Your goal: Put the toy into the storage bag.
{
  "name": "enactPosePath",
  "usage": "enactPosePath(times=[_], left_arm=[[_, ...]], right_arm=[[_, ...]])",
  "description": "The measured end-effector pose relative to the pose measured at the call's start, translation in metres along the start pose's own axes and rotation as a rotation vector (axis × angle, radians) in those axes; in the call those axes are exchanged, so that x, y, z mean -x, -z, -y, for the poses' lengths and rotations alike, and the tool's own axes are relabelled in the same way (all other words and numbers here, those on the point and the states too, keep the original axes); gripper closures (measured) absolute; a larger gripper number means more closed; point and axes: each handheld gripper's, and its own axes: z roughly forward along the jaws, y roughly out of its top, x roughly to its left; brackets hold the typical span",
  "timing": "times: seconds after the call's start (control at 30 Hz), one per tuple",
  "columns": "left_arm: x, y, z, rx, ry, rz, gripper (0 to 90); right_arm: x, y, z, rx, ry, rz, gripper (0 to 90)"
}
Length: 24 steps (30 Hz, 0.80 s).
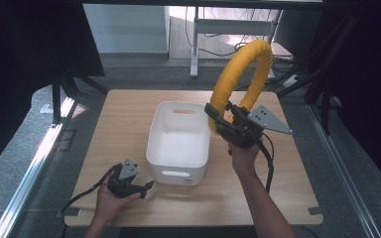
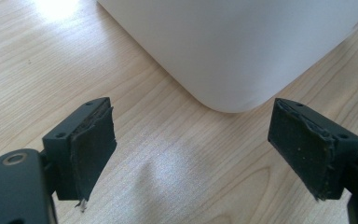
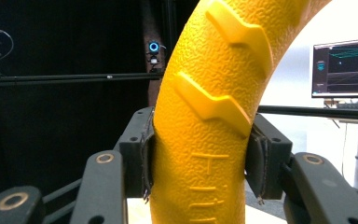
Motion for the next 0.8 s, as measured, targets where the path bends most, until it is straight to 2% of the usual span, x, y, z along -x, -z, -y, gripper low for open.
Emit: enactPosePath(times=[0.53, 0.8], left_arm=[[0.000, 0.000, 0.000, -0.001, 0.003, 0.000, 14.9], [0.000, 0.000, 0.000, 0.000, 0.007, 0.000, 14.9]], right_arm=[[-0.014, -0.018, -0.007, 0.007, 0.002, -0.019, 50.3], [-0.023, -0.027, -0.008, 0.021, -0.002, -0.049, 50.3]])
